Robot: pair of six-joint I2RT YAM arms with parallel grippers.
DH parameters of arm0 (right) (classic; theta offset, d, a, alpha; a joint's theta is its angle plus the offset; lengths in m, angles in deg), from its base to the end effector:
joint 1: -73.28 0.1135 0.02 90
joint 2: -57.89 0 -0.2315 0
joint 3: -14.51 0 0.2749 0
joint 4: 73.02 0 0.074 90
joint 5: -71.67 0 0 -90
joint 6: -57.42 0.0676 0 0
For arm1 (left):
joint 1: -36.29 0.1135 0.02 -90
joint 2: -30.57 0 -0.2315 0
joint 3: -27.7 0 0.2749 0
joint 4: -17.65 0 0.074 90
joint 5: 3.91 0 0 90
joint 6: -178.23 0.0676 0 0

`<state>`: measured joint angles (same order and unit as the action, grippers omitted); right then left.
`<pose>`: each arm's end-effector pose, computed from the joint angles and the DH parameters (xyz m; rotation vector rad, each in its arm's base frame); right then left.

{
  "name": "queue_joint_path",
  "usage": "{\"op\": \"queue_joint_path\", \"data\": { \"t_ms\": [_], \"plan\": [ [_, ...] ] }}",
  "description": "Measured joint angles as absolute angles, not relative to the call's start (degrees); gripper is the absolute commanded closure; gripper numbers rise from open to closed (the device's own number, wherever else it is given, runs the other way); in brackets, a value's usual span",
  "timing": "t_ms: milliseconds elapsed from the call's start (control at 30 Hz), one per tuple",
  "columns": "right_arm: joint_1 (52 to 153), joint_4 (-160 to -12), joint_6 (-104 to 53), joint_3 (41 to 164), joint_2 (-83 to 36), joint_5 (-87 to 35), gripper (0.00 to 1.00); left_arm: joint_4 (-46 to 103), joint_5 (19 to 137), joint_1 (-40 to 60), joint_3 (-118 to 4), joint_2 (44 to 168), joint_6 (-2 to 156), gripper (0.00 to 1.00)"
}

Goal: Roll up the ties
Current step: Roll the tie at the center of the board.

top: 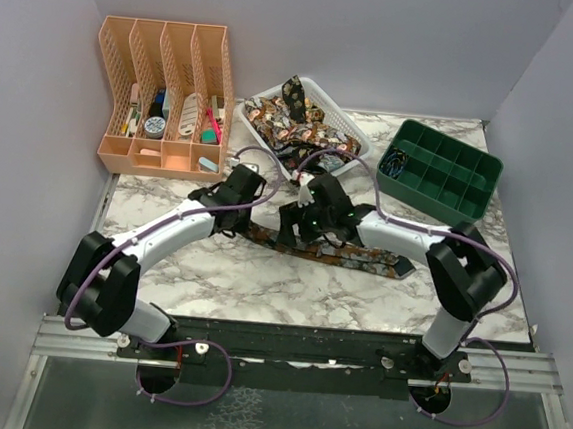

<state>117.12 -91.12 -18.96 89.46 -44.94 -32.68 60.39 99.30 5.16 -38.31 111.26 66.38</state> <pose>0.2851 0.2970 0.1104 -0.7678 2.3599 0.7552 0.2851 -0.1542 0.1545 0.1195 2.5314 -0.0677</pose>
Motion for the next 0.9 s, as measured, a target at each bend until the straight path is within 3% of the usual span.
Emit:
{"op": "queue_joint_path", "data": {
  "t_ms": [367,700,800,900],
  "plan": [
    [114.2,-89.1,-3.2,79.7,-29.9,-21.9,0.19,61.8,107.8,-2.3,-42.2,116.4,66.9,0.88],
    [109.0,-90.0,5.8,76.1,-28.5,-18.4,0.19,63.1,116.9,-9.9,-45.3,120.9,61.6,0.87],
    [108.9,-90.0,6.7,76.1,-28.5,-18.4,0.19,63.4,118.8,-12.2,-46.4,123.0,59.3,0.81],
    [108.8,-90.0,7.3,75.9,-28.5,-18.4,0.19,63.5,119.2,-13.9,-47.2,124.8,56.7,0.65]
  ]
}}
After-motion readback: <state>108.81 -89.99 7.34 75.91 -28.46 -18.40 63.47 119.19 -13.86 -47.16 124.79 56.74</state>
